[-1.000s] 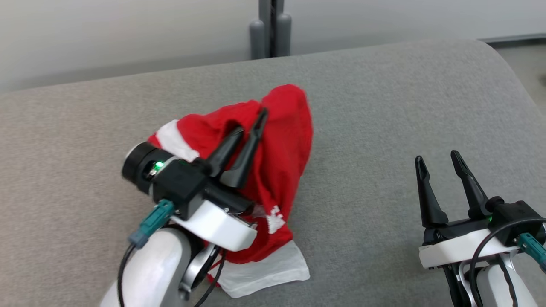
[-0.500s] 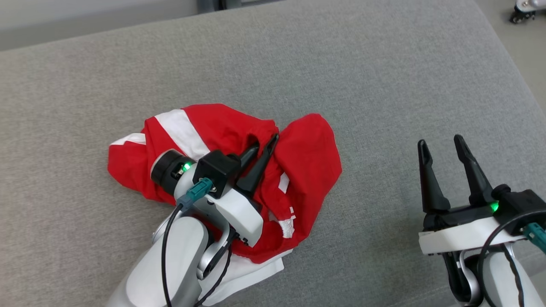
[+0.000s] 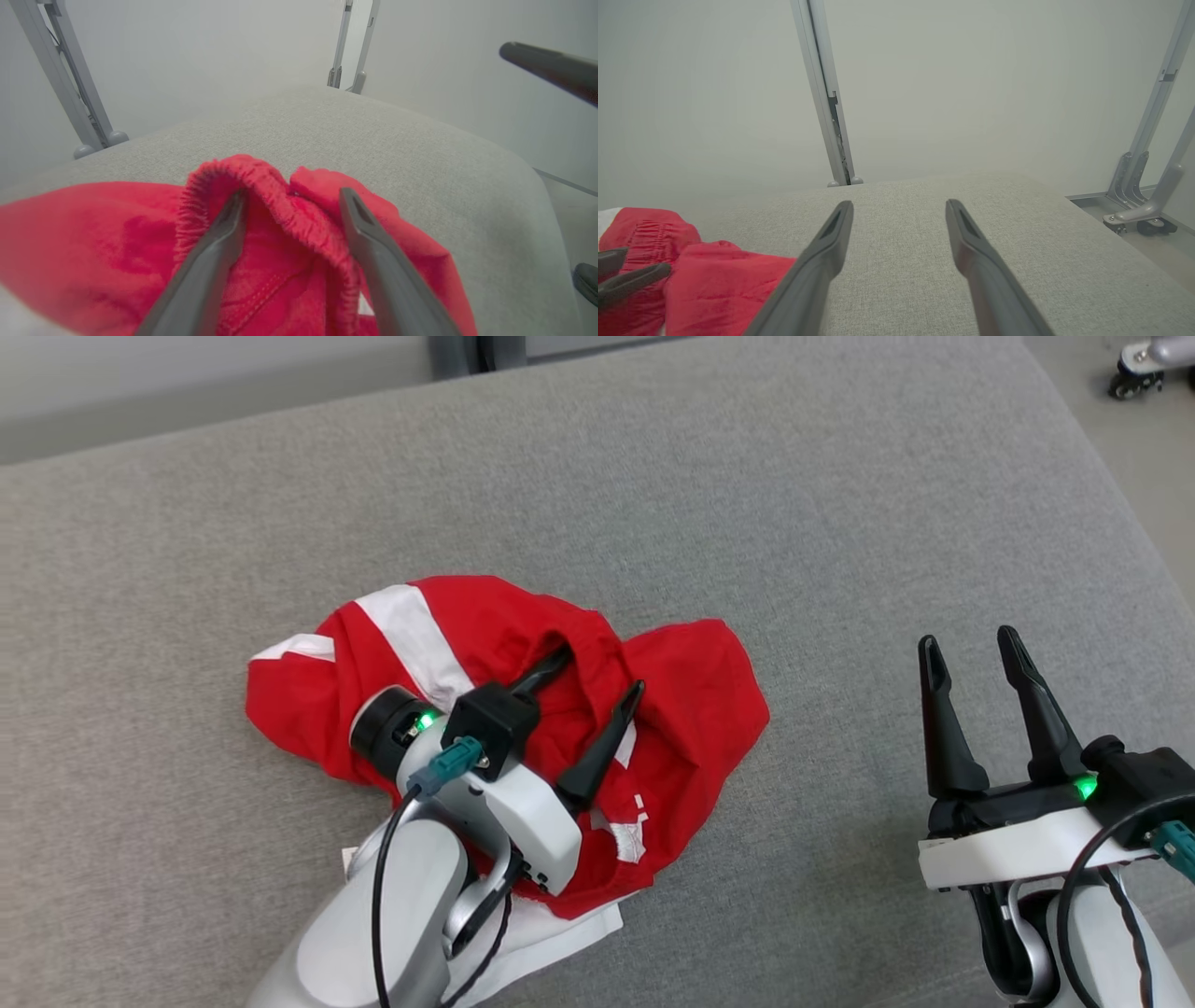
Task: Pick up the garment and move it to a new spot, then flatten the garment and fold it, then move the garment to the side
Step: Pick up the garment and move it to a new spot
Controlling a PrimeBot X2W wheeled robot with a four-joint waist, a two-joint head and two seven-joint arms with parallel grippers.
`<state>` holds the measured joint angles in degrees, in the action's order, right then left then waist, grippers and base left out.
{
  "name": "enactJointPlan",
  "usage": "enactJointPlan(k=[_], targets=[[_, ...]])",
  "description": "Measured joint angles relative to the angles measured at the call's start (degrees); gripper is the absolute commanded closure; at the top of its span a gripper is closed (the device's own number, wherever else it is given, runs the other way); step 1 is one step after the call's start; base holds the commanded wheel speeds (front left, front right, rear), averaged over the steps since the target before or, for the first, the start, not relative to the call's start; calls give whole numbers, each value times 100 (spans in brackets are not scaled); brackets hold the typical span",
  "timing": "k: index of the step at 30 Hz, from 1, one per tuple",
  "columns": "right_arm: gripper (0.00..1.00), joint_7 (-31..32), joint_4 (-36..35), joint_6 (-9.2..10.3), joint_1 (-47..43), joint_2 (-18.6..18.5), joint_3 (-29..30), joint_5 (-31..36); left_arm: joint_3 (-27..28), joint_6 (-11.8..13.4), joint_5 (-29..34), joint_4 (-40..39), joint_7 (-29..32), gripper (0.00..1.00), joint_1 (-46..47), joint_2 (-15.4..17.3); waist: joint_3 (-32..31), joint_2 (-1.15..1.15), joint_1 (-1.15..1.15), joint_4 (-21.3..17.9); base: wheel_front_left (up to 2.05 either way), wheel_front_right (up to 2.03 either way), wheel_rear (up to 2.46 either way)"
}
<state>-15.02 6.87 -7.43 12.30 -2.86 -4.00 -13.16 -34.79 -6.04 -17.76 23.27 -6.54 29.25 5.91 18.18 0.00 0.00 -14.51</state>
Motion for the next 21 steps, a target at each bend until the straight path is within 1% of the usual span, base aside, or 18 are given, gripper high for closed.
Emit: enactJointPlan(k=[5, 10, 11, 14, 21], targets=[[0, -9, 98, 0, -121, 3, 20, 83, -10, 65, -62, -129, -135, 0, -278, 4, -300, 0, 0, 142, 0, 0, 0], [0, -11, 194, 0, -273, 4, 26, 181, 141, 265, -223, -378, -238, 0, -688, 130, -637, 0, 0, 359, 0, 0, 0], [0, -11, 194, 0, -273, 4, 26, 181, 141, 265, -223, -378, -238, 0, -688, 130, -637, 0, 0, 359, 0, 0, 0], [0, -11, 240, 0, -362, 3, 45, 233, 352, 460, -341, -548, -308, 0, -937, 261, -795, 0, 0, 542, 0, 0, 0], [0, -11, 330, 0, -466, 4, 31, 304, 1095, 971, -723, -865, -471, 0, -1423, 588, -1075, 0, 0, 973, 0, 0, 0]])
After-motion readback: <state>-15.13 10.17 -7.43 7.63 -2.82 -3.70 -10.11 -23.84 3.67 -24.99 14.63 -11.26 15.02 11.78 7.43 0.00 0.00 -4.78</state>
